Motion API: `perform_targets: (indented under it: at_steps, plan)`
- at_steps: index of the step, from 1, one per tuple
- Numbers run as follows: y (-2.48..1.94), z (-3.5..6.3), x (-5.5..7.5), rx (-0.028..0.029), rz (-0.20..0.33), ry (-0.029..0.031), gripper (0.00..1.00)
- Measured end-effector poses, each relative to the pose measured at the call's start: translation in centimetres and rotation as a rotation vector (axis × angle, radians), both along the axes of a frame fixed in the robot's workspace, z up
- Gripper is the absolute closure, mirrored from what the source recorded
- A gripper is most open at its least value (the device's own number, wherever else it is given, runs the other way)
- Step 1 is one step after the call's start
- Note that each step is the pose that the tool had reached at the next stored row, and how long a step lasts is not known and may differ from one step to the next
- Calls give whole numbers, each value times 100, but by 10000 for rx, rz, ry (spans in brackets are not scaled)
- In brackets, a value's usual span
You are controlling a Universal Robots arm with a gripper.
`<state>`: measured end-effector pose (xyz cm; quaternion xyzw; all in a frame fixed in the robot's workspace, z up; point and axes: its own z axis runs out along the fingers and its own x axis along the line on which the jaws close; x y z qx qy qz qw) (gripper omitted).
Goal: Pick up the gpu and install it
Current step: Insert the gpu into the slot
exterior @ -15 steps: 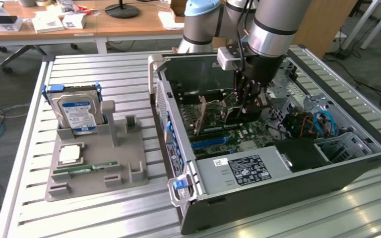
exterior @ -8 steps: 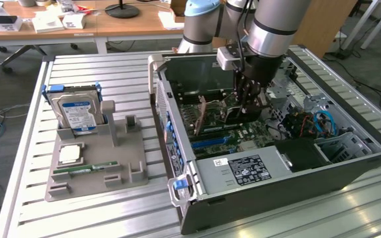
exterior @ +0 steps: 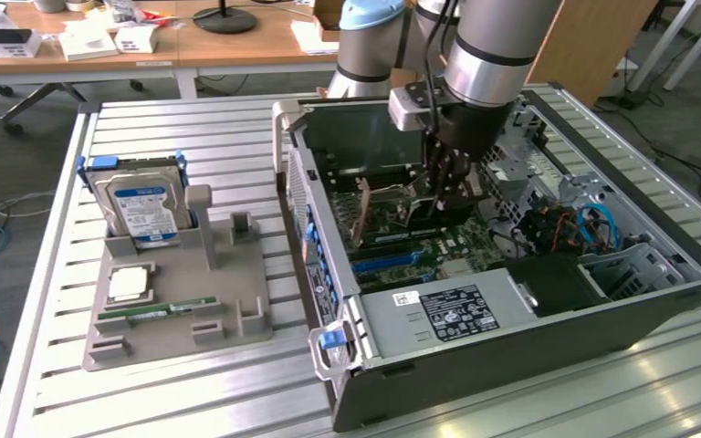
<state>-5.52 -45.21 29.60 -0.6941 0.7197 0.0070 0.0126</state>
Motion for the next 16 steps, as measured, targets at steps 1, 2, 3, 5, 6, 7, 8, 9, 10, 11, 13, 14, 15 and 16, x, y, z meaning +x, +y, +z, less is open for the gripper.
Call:
perform_targets:
  at_steps: [1, 2, 3, 5, 6, 7, 8, 9, 10, 11, 13, 14, 15, 16]
  plan:
    - [0, 0, -9, 0, -1, -2, 74]
    - [0, 0, -11, -1, 0, -3, 74]
    - [0, 1, -12, -1, 5, -3, 74]
    - [0, -1, -12, 0, 35, -13, 74]
    - [-1, -2, -13, 0, 63, -20, 74]
    - [-1, -5, -13, -1, 97, -25, 74]
    - [-1, -10, -13, 1, 125, -28, 74]
    - [-1, -15, -13, 1, 152, -30, 74]
    - [-1, -21, -13, 0, 167, -30, 74]
    - [-2, -28, -14, 0, 175, -30, 74]
    - [-4, -39, -19, 0, 176, -30, 74]
    - [-5, -45, -22, 0, 176, -29, 74]
    - [-6, -51, -24, 0, 177, -30, 74]
    - [-8, -57, -26, -1, 178, -29, 74]
